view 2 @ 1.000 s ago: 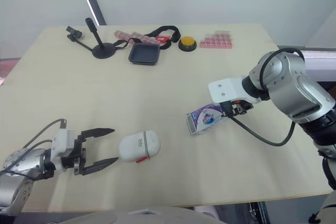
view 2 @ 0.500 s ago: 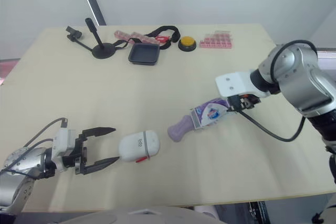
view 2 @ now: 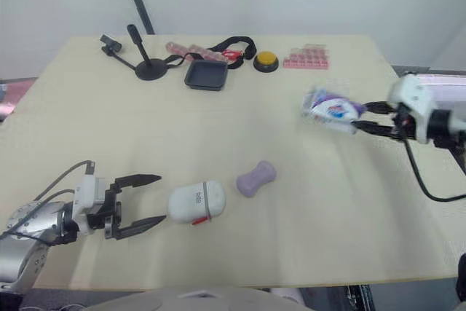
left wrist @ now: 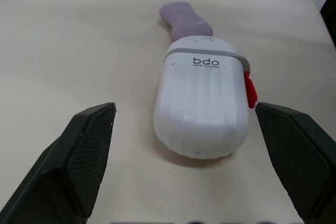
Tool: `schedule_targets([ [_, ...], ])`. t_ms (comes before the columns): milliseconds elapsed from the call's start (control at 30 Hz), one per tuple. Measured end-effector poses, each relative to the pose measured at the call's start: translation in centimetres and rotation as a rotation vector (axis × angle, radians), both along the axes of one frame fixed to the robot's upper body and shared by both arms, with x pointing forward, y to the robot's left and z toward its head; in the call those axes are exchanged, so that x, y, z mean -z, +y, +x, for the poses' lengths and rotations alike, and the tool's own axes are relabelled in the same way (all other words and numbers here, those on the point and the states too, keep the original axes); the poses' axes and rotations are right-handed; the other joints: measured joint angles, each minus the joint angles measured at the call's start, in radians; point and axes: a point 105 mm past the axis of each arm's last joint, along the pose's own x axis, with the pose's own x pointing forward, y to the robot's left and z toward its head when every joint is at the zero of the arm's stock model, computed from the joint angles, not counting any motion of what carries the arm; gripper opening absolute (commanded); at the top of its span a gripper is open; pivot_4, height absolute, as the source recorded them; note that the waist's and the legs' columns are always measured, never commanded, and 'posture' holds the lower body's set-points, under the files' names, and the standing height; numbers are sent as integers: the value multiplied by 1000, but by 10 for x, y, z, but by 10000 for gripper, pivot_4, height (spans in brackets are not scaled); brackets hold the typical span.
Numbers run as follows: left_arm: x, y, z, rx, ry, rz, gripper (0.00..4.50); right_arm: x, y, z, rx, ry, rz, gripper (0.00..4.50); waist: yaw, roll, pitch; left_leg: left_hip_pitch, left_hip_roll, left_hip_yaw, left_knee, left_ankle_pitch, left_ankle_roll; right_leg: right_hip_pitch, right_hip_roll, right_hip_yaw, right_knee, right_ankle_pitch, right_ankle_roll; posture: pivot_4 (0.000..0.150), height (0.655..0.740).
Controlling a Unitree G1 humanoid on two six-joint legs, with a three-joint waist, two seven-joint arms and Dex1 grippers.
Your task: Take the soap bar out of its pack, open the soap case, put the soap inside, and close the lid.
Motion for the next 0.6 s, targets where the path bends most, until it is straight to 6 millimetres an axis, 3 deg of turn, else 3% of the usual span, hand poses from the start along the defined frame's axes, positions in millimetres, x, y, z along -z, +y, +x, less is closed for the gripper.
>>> schedule_targets([
  [267, 0, -1, 3, 0, -6, 3, 45000, 45, -33, -6, 480, -20, 236, 19742, 5, 5, -2, 1, 1, 0, 0, 0, -1, 0, 0, -1, -1, 0, 0, 1500, 7400],
  [433, 2, -2, 1, 6, 3, 3, 45000, 54, -49, -3, 704, -4, 286, 19742, 5, 6, -3, 2, 0, 0, -1, 0, -1, 0, 0, -2, -1, 0, 0, 1500, 7400],
  [600, -1, -2, 3, 15, -6, 3, 45000, 57, -52, 5, 787, 14, 329, 19742, 5, 6, -3, 3, 0, 0, -2, 0, -1, 0, 0, -3, -1, 0, 0, 1500, 7400],
])
